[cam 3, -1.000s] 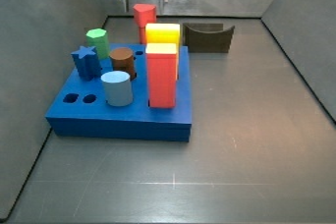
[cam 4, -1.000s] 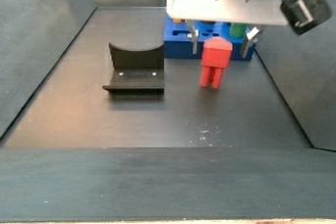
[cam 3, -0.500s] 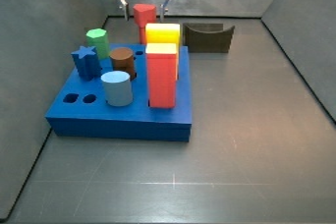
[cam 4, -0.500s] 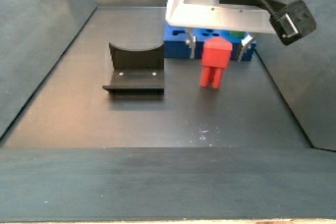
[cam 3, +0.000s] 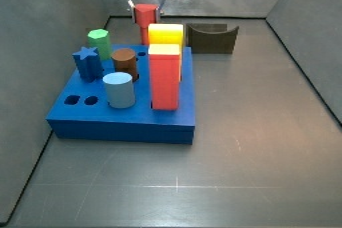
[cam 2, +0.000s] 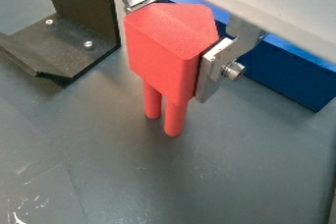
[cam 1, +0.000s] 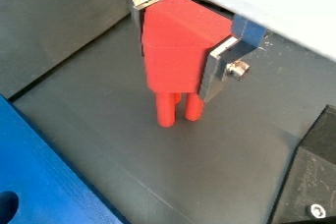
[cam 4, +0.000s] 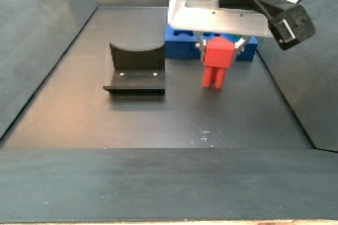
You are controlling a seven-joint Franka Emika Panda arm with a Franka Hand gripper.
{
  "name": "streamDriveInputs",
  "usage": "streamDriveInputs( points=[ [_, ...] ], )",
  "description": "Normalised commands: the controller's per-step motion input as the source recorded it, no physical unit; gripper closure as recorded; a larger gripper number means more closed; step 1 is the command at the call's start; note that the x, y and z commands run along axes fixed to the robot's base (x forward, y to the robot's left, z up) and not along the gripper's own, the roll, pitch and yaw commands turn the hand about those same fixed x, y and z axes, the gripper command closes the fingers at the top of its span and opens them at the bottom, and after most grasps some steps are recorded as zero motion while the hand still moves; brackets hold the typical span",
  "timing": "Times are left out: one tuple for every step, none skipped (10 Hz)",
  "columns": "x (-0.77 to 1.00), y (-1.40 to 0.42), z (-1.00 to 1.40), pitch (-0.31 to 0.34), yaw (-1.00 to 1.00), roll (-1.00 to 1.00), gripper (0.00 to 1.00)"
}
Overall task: Pick up the 3 prong object. Move up. Move to above the board. Insert the 3 prong object.
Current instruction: Pick up the 3 prong object.
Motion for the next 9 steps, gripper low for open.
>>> streamDriveInputs(
  points=[
    [0.00,0.00,0.00,0.000,0.00,0.00,1.00],
    [0.00,0.00,0.00,0.000,0.00,0.00,1.00],
    [0.00,0.00,0.00,0.000,0.00,0.00,1.00],
    [0.00,0.00,0.00,0.000,0.00,0.00,1.00],
    [0.00,0.00,0.00,0.000,0.00,0.00,1.00],
    [0.00,0.00,0.00,0.000,0.00,0.00,1.00],
    [0.00,0.00,0.00,0.000,0.00,0.00,1.00],
    [0.00,0.00,0.00,0.000,0.00,0.00,1.00],
    [0.00,0.00,0.00,0.000,0.00,0.00,1.00]
  ],
)
